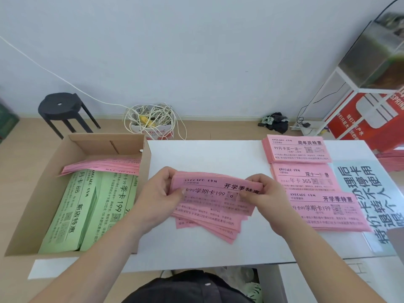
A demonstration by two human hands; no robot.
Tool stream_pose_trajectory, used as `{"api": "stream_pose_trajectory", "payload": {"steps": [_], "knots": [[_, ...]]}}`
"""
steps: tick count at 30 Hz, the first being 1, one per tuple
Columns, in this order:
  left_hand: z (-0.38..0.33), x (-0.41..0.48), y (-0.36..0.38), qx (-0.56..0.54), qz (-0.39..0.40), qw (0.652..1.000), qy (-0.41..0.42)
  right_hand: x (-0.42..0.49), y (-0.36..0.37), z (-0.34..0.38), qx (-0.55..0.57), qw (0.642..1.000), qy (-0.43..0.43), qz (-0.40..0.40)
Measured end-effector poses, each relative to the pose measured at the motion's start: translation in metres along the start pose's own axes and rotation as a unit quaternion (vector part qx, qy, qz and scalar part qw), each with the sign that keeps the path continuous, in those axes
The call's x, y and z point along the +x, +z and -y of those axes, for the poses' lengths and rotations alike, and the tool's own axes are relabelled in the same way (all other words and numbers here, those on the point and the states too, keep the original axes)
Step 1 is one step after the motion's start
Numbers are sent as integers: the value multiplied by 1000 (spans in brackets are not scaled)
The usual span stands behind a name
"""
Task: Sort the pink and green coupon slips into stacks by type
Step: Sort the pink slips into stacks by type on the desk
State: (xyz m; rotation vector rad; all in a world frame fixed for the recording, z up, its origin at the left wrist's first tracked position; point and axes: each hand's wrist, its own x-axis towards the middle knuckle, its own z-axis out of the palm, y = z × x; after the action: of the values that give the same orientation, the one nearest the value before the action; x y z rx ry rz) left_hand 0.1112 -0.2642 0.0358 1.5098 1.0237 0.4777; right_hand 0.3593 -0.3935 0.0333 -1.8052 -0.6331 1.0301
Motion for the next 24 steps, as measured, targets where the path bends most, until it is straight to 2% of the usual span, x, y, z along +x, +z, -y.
{"api": "stream_pose_trajectory", "payload": {"steps": [5,9,15,19,21,24], "knots": [[13,-5,6,67,-6,998,5,-7,8,-9,-118,988,-100,-25],[21,-9,13,74,-7,997,22,-10,16,-35,-119,988,-82,-47],[23,-1,6,132,-25,987,84,4,11,-36,-133,986,-83,-56],[34,1,3,257,-35,950,175,4,11,-41,-221,961,-159,-47],[34,2,1,303,-28,933,194,3,12,-46,-268,941,-201,-37],[32,3,-1,373,8,906,202,3,14,-55,-269,940,-205,-46]]}}
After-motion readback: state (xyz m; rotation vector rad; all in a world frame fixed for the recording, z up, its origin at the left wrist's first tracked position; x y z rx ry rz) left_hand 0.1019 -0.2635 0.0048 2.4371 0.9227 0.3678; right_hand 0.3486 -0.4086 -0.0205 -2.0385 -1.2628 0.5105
